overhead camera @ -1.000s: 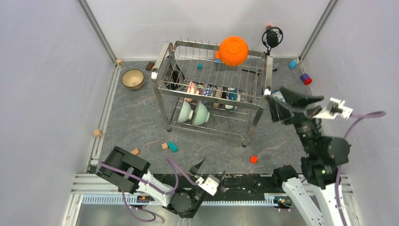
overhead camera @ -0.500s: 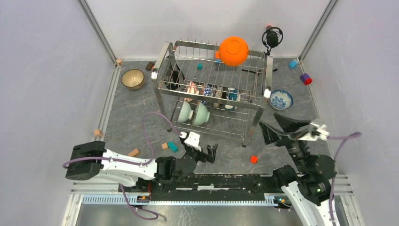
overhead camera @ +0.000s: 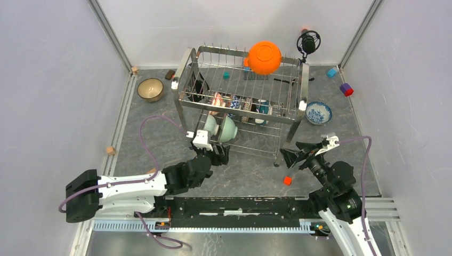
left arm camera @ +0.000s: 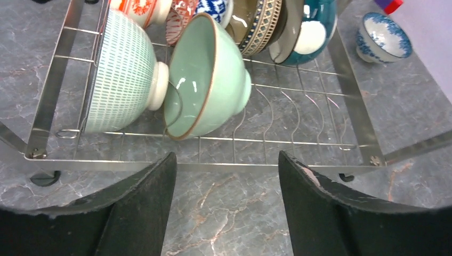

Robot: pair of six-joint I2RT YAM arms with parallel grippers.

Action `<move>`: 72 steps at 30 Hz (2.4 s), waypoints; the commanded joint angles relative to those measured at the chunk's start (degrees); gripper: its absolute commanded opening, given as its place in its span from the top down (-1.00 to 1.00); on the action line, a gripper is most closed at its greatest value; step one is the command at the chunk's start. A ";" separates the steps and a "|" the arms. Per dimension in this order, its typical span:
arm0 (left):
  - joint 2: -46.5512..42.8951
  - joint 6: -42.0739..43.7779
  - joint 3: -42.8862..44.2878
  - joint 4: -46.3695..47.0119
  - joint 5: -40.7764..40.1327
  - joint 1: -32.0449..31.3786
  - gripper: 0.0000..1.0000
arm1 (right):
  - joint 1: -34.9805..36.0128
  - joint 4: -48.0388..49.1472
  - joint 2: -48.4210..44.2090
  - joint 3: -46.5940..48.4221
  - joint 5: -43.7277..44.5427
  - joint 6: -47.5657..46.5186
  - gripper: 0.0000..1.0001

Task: Unload the bowls from the dish rack
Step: Pick up the bowl from the dish rack.

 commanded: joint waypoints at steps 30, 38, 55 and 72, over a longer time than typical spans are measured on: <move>16.00 9.74 12.75 0.75 34.04 22.52 -0.33 | 2.72 8.72 -9.63 -13.83 -13.90 2.58 -0.55; 15.54 9.32 12.03 2.32 38.25 24.52 -0.16 | 2.83 8.64 -9.63 -13.74 -14.49 2.65 -0.55; 18.92 8.34 8.63 8.49 39.47 25.26 0.10 | 2.83 8.40 -9.63 -13.70 -14.68 2.85 -0.52; 13.69 8.43 2.42 17.39 40.79 25.28 0.81 | 2.85 8.59 -9.63 -13.71 -14.57 3.22 -0.52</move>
